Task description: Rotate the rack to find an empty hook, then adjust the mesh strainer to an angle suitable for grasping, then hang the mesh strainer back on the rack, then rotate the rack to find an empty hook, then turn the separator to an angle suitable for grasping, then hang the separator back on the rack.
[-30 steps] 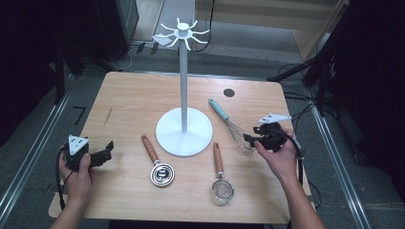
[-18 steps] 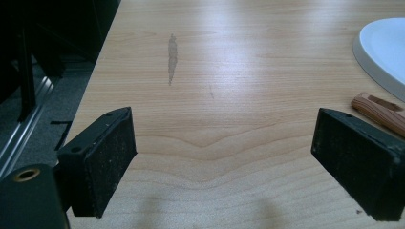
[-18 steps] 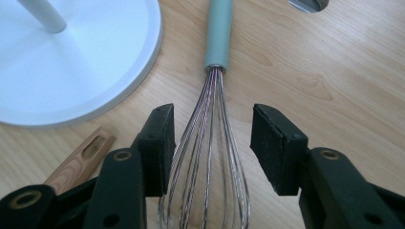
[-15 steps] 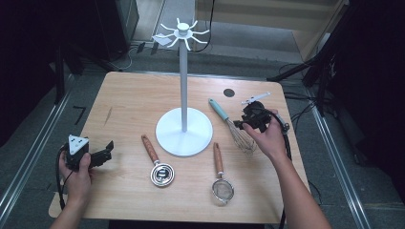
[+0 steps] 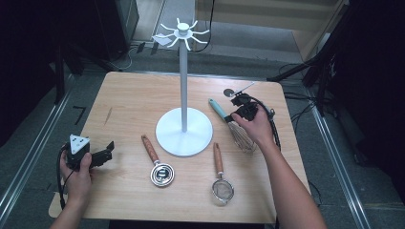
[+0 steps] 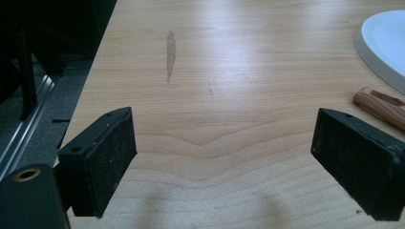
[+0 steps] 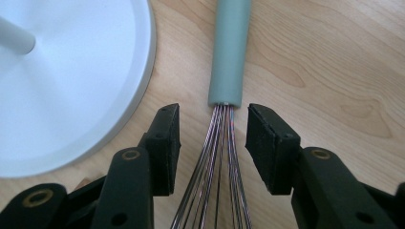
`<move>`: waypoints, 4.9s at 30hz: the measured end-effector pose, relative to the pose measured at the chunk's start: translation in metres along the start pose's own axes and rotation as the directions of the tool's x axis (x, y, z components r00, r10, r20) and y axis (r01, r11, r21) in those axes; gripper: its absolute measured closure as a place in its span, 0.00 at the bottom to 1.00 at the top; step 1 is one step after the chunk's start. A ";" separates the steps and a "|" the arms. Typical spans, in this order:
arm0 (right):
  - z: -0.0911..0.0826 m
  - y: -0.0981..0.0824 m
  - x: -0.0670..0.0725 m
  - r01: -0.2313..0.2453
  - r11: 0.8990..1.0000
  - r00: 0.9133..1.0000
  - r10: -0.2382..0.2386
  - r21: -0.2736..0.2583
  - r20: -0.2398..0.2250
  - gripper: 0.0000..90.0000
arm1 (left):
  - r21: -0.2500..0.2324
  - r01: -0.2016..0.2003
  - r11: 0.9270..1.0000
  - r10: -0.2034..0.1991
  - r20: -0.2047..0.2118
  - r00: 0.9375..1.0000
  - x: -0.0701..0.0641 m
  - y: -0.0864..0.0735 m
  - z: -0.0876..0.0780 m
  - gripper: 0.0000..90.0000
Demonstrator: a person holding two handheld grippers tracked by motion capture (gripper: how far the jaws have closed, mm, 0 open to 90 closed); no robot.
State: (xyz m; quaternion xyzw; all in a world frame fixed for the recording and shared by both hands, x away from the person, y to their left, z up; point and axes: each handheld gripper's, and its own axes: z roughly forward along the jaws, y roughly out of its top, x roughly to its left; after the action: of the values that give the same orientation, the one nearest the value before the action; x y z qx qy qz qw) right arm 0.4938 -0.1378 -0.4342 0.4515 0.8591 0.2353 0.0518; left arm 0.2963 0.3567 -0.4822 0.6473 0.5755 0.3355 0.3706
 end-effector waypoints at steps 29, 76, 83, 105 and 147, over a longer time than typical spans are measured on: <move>0.055 0.029 0.012 -0.080 0.995 0.986 0.072 0.051 0.153 0.75 | 0.020 -0.009 1.000 0.009 0.009 1.000 -0.001 0.001 0.002 0.10; -0.062 -0.044 0.044 -0.035 0.852 0.999 0.048 -0.522 0.011 0.79 | 0.038 -0.001 0.999 0.001 0.014 1.000 0.000 0.001 0.003 0.10; -0.075 -0.049 0.050 -0.042 0.808 0.999 0.037 -0.588 -0.020 0.79 | 0.046 -0.005 0.999 0.005 0.014 1.000 -0.001 0.002 0.004 0.10; -0.121 -0.055 0.084 -0.026 0.628 0.994 -0.070 -0.778 -0.089 0.79 | 0.059 -0.009 0.998 0.009 0.009 1.000 -0.002 0.002 0.006 0.10; -0.162 -0.050 0.138 0.031 0.434 0.966 -0.244 -0.900 -0.084 0.79 | 0.058 -0.008 0.998 0.007 0.009 1.000 -0.002 0.002 0.006 0.10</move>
State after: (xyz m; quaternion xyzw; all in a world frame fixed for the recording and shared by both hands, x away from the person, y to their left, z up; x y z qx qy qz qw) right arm 0.3264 -0.1096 -0.2970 0.2581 0.6408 0.6909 0.2130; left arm 0.3022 0.3543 -0.4834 0.6612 0.5809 0.3173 0.3531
